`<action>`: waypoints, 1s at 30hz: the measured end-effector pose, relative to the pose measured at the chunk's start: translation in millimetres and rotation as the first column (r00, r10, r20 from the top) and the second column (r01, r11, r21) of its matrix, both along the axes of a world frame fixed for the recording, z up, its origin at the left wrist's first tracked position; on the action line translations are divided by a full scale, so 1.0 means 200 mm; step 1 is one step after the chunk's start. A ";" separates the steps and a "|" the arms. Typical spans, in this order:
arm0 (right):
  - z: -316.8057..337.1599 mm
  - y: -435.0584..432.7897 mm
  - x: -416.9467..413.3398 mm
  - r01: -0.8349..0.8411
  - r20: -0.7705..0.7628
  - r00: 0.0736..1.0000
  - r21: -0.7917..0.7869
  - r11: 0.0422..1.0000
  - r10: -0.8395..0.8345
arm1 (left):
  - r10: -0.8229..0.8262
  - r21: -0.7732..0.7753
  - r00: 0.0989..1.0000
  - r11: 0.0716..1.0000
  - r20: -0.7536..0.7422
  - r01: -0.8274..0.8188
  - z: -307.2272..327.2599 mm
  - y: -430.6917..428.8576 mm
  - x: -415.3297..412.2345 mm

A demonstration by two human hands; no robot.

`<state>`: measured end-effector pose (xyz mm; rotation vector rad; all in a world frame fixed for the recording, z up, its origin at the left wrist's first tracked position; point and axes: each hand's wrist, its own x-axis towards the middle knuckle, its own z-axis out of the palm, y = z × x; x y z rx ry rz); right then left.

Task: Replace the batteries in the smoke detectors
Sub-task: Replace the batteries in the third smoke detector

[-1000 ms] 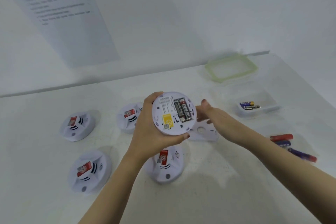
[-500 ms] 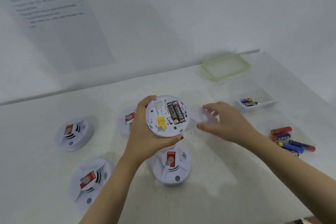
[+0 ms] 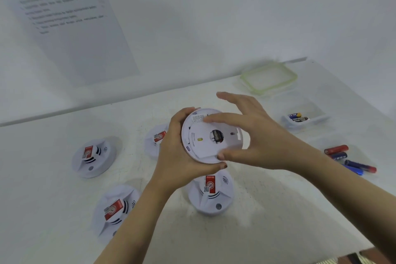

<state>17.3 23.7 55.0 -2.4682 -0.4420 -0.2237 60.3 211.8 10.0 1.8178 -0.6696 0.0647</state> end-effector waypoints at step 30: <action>0.02 0.04 -0.02 -0.105 0.017 0.994 0.245 0.964 0.104 | -0.072 0.023 0.996 0.997 0.043 0.071 0.08 0.10 -0.05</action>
